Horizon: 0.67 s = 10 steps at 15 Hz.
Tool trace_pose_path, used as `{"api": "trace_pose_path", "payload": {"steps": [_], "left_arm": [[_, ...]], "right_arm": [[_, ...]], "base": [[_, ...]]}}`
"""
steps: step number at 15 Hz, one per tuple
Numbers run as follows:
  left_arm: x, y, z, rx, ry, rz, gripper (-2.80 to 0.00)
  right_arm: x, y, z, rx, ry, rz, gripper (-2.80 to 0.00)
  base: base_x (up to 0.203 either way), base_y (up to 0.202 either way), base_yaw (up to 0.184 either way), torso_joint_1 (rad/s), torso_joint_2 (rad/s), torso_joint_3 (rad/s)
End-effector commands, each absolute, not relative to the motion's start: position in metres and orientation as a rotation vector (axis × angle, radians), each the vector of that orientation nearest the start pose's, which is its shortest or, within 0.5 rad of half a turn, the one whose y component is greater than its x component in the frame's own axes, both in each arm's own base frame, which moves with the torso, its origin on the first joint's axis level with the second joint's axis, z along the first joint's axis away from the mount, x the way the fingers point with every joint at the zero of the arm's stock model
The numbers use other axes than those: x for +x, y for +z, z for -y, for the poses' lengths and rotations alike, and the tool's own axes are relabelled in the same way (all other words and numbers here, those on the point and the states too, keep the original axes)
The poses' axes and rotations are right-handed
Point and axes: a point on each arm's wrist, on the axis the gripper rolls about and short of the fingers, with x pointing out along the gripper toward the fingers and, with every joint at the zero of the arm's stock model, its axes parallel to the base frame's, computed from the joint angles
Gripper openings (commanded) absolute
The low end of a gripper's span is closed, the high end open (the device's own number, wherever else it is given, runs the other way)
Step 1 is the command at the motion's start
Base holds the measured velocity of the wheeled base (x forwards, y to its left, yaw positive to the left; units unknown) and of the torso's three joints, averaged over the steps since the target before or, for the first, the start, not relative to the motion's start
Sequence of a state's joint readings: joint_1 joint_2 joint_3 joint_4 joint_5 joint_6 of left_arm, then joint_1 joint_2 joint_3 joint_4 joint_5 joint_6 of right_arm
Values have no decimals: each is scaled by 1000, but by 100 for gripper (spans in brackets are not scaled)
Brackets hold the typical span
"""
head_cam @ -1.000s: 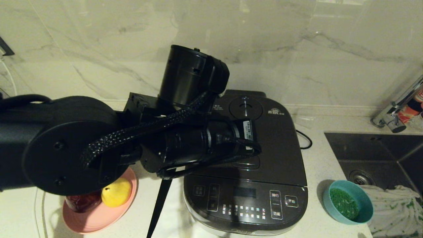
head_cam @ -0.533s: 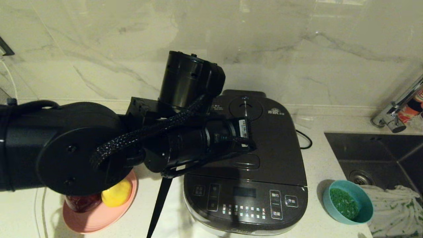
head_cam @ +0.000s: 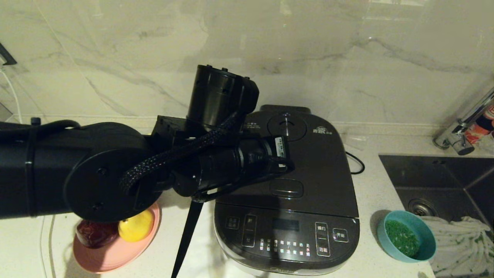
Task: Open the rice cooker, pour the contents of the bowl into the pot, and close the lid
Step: Open the rice cooker
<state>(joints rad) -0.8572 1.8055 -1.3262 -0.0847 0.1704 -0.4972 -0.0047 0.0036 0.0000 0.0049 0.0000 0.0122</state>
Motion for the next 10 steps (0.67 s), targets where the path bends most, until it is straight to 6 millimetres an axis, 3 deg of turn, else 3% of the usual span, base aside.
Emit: {"api": "trace_pose_path", "payload": {"steps": [1, 3, 10], "left_arm": [[232, 245, 262, -290, -574, -497, -280], [226, 249, 257, -294, -584, -501, -280], [217, 226, 256, -253, -582, -570, -280]], "right_arm": [[-23, 75, 0, 12, -5, -8, -280], [-23, 75, 0, 12, -4, -8, -280], [-23, 75, 0, 12, -5, -8, -280]], "base": [[0, 0, 0, 0, 0, 0], [0, 0, 0, 0, 0, 0], [0, 0, 0, 0, 0, 0]]}}
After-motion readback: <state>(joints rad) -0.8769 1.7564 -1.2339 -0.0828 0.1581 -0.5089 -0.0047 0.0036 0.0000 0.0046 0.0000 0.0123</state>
